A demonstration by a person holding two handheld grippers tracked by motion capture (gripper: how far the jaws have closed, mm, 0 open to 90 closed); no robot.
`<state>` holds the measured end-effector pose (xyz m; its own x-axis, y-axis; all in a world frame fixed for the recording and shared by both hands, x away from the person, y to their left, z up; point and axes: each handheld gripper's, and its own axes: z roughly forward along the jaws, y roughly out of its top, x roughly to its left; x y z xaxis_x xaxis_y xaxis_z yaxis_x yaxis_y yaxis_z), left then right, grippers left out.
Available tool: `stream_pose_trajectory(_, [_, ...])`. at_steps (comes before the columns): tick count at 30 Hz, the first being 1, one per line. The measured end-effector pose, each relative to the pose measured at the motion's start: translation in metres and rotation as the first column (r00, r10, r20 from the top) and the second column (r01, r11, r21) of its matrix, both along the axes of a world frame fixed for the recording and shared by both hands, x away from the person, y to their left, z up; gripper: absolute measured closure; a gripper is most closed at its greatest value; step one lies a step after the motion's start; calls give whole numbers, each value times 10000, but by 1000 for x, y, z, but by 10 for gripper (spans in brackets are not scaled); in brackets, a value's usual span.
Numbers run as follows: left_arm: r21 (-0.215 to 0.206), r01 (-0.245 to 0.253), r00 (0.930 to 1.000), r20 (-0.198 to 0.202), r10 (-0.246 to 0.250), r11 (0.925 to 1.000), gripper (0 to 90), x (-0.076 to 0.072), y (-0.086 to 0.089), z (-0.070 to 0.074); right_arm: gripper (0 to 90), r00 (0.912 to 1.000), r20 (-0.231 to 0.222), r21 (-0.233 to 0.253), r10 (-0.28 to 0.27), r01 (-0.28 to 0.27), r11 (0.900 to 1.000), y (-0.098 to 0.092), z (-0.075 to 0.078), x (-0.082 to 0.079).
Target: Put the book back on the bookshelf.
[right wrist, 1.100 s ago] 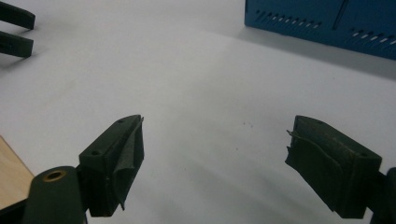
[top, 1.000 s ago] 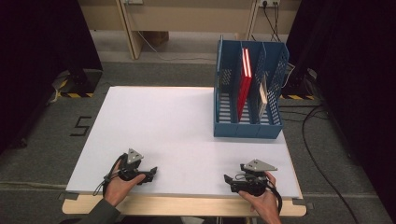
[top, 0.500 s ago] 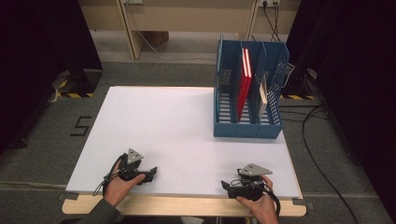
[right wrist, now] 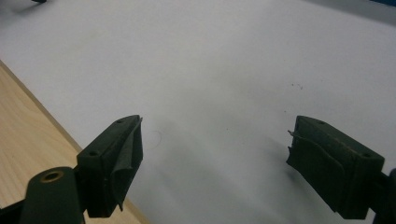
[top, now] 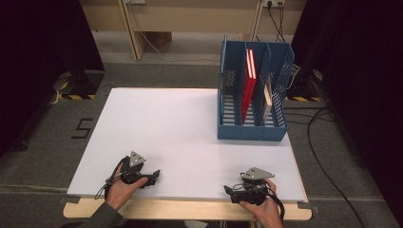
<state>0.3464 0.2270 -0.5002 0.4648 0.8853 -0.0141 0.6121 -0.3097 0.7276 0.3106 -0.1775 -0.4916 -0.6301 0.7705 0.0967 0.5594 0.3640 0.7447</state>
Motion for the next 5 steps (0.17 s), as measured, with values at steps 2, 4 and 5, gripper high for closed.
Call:
stream_pose_trajectory(2, [-6, 0, 10000, 1, 0, 10000, 143, 0, 0, 0, 177, 10000, -4, 13, -4, 4, 10000, 0, 0, 0])
stream_pose_trajectory(4, [-4, -1, 10000, -1, 1, 10000, 143, 0, 0, 0, 177, 10000, 13, 10, -4, 4, 10000, 0, 0, 0])
stream_pose_trajectory(5, [-7, 0, 10000, 0, 0, 10000, 143, 0, 0, 0, 176, 10000, 11, 28, -20, 20, 10000, 0, 1, 0])
